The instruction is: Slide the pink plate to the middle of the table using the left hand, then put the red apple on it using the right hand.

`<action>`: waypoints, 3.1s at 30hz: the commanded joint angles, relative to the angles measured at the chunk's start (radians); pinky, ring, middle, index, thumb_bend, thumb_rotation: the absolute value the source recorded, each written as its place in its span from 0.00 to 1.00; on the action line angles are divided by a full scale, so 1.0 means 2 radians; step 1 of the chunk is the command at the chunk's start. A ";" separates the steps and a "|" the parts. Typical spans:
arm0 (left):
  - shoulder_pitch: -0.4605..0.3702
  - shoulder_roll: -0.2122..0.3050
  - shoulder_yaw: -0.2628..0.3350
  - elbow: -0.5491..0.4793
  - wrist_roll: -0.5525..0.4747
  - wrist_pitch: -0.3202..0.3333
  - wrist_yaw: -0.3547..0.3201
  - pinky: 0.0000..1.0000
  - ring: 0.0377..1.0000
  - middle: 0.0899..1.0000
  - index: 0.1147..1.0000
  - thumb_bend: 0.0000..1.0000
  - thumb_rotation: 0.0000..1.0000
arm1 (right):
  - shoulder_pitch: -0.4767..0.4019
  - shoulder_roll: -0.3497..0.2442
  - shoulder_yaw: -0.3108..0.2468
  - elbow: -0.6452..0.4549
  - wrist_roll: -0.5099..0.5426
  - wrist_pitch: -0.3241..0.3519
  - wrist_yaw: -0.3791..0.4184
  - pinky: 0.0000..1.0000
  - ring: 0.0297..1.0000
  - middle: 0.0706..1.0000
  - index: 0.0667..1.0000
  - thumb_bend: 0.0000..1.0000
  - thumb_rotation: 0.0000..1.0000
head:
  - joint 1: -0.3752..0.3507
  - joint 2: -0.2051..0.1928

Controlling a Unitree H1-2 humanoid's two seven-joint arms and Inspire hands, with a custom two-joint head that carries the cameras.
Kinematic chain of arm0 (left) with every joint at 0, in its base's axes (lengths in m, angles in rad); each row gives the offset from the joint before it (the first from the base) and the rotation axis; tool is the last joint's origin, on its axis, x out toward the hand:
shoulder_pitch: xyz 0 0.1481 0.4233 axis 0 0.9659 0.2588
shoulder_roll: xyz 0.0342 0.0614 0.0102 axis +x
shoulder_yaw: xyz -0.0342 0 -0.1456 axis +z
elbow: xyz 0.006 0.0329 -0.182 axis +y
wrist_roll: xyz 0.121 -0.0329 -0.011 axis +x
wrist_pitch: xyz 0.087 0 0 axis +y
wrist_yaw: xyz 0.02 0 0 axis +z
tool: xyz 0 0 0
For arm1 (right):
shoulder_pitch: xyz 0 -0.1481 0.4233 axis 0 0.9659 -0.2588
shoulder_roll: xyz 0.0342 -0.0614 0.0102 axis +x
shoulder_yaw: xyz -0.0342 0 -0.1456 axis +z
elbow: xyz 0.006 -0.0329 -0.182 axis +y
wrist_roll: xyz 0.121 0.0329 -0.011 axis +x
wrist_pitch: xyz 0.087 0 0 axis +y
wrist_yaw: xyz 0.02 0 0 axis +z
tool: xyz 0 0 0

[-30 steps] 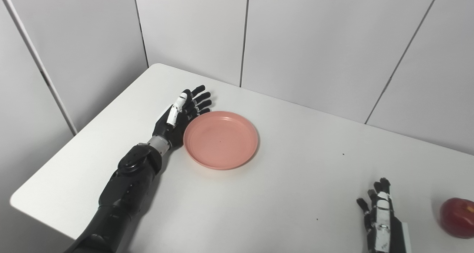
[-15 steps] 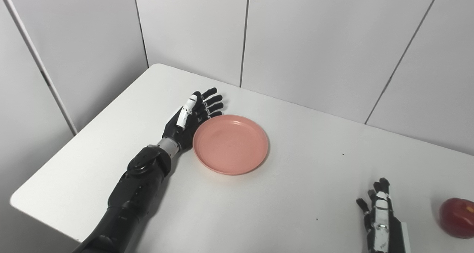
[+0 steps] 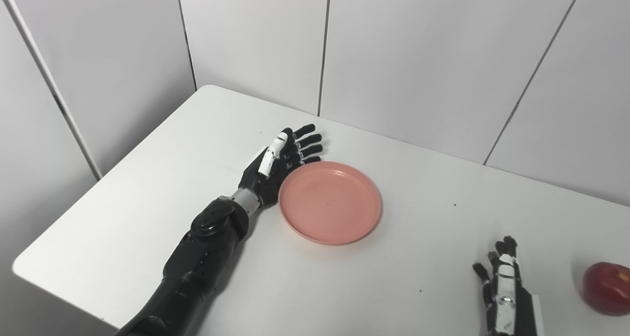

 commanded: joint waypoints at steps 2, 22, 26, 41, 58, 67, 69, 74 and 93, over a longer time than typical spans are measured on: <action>0.024 -0.012 -0.009 0.008 0.014 0.043 0.016 0.83 0.85 0.84 0.81 0.33 1.00 | -0.008 0.001 -0.002 -0.002 -0.002 -0.024 -0.001 1.00 0.99 0.99 0.99 0.18 1.00 | -0.003 0.003; 0.050 -0.057 -0.057 -0.060 0.059 0.072 0.042 0.86 0.88 0.87 0.84 0.35 1.00 | -0.008 0.016 -0.001 -0.011 0.001 -0.010 -0.011 1.00 0.99 0.98 0.98 0.25 1.00 | -0.039 0.025; 0.053 -0.067 -0.056 -0.072 0.056 0.084 0.042 0.87 0.88 0.87 0.85 0.35 1.00 | -0.009 0.019 -0.001 -0.012 0.003 -0.008 -0.013 1.00 0.99 0.98 0.98 0.25 1.00 | -0.050 0.031; 0.055 -0.095 -0.081 -0.090 0.081 0.086 0.051 0.88 0.88 0.88 0.86 0.35 1.00 | -0.010 0.031 0.007 -0.020 -0.017 -0.004 -0.029 1.00 0.96 0.96 0.96 0.25 1.00 | -0.084 0.049; 0.064 -0.098 -0.095 -0.106 0.079 0.098 0.044 0.89 0.89 0.89 0.86 0.34 1.00 | -0.015 0.037 0.009 -0.018 -0.016 -0.001 -0.029 1.00 0.97 0.98 0.97 0.24 1.00 | -0.110 0.058; 0.064 -0.091 -0.089 -0.107 0.092 0.086 0.053 0.88 0.89 0.89 0.86 0.34 1.00 | -0.017 0.036 0.007 -0.027 -0.022 0.010 -0.035 1.00 0.96 0.96 0.96 0.27 1.00 | -0.127 0.060; 0.064 -0.090 -0.086 -0.105 0.093 0.083 0.053 0.88 0.89 0.89 0.86 0.34 1.00 | -0.019 0.033 0.008 -0.035 -0.028 0.019 -0.036 1.00 0.95 0.95 0.96 0.27 1.00 | -0.135 0.061; 0.066 -0.085 -0.081 -0.098 0.094 0.071 0.051 0.88 0.89 0.89 0.86 0.34 1.00 | -0.024 0.023 0.009 -0.047 -0.030 0.023 -0.029 1.00 0.95 0.96 0.96 0.25 1.00 | -0.149 0.062; 0.075 -0.074 -0.071 -0.098 0.087 0.064 0.038 0.88 0.88 0.89 0.86 0.33 1.00 | -0.068 -0.024 0.015 -0.133 -0.114 0.060 -0.027 0.88 0.90 0.91 0.91 0.40 0.96 | -0.245 0.058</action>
